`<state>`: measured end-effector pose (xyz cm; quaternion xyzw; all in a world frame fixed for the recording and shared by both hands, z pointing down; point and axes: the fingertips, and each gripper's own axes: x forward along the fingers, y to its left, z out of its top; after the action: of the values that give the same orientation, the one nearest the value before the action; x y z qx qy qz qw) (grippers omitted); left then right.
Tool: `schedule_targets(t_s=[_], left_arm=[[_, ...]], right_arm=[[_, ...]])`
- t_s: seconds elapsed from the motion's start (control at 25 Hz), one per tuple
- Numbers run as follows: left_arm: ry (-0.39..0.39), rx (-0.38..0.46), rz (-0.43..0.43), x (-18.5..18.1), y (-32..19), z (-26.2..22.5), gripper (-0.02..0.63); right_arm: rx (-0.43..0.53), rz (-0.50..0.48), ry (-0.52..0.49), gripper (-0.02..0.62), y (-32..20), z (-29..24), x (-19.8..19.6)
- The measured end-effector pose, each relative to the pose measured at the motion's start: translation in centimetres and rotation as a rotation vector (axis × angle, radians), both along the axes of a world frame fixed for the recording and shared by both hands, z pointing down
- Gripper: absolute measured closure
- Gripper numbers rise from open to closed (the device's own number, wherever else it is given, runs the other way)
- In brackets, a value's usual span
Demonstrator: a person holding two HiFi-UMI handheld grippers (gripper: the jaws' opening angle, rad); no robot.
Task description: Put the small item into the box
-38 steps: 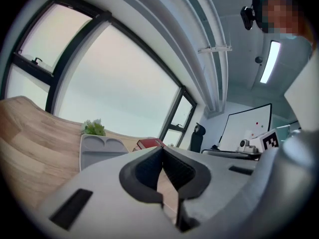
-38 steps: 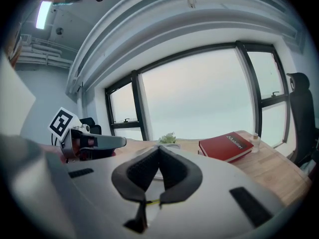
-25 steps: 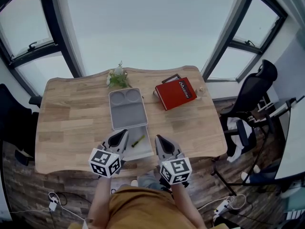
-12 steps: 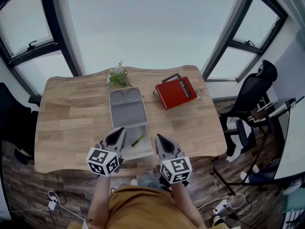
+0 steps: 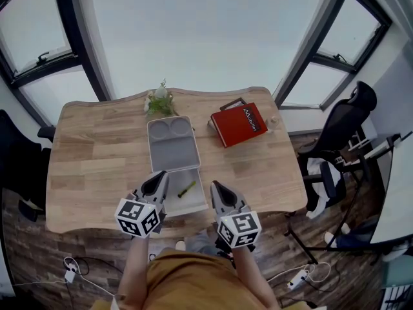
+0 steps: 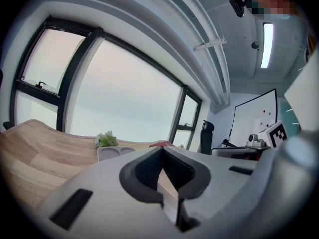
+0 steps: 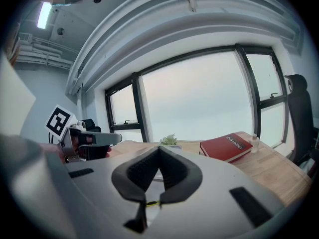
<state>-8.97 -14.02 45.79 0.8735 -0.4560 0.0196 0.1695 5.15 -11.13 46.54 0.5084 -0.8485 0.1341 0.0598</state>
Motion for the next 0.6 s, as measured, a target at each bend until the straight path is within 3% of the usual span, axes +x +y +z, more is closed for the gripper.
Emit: schedule_targets(t_s=[0.6], left_arm=[[0.0, -0.015, 0.007, 0.51, -0.27, 0.36, 0.601]], right_arm=[[-0.011, 0.016, -0.027, 0.592, -0.33, 0.2, 0.83]])
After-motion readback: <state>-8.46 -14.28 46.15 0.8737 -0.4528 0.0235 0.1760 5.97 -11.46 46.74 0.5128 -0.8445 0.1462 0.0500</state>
